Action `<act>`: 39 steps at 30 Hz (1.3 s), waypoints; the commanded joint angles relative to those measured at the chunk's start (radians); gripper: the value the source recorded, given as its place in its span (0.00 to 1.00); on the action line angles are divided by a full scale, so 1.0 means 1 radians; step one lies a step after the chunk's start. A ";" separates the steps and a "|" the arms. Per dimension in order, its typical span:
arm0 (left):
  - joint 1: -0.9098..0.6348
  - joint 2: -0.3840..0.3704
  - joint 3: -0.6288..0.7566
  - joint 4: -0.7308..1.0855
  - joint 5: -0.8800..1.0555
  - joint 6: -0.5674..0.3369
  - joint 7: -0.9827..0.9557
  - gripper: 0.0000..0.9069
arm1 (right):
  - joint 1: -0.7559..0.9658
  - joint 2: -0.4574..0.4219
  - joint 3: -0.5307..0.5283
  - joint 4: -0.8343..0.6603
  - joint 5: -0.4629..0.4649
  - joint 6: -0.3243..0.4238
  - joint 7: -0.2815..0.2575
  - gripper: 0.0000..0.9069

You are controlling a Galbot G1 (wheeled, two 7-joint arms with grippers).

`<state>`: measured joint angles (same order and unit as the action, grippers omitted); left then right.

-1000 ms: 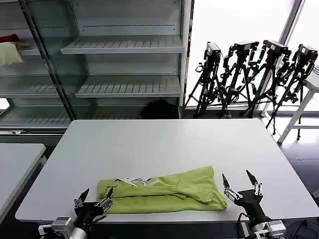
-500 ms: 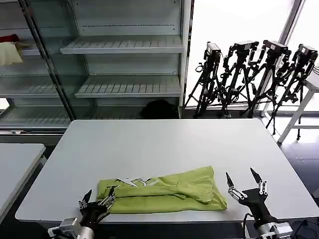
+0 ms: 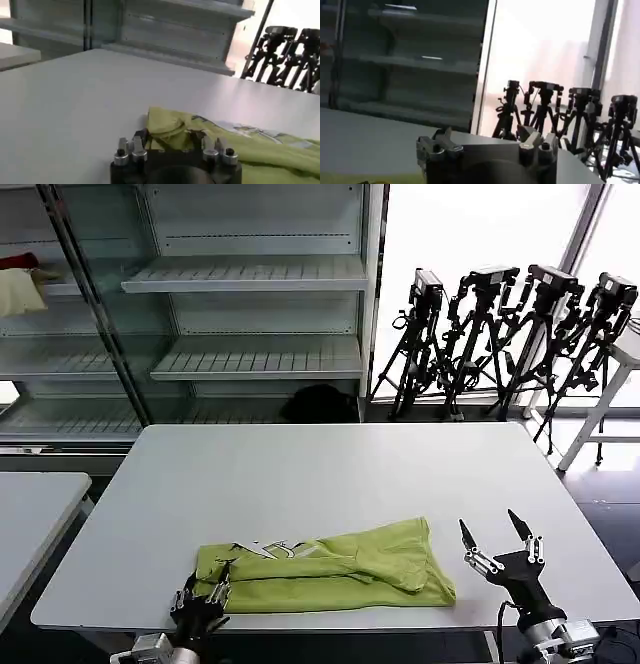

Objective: Fold and organize the clothes.

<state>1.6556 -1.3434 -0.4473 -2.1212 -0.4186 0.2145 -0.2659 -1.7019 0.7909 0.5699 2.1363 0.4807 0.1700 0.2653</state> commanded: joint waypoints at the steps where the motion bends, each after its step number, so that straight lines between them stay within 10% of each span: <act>1: 0.002 -0.011 0.039 0.009 0.004 -0.077 0.009 0.00 | 0.019 -0.003 0.005 -0.005 0.016 0.003 -0.009 1.00; 11: -0.043 0.046 -0.045 0.000 -0.060 -0.100 -0.066 0.00 | 0.039 0.001 -0.006 -0.004 0.014 -0.006 -0.007 1.00; 28: -0.039 0.407 -0.641 -0.022 -0.381 0.034 0.003 0.00 | 0.097 -0.002 -0.045 -0.007 0.015 -0.022 -0.006 1.00; 39: -0.033 0.228 -0.061 -0.132 -0.011 -0.068 0.149 0.00 | 0.087 0.007 -0.038 -0.003 0.004 -0.027 -0.007 1.00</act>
<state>1.6261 -1.0623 -0.8113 -2.2070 -0.6526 0.2025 -0.2141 -1.6161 0.7963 0.5265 2.1321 0.4873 0.1429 0.2580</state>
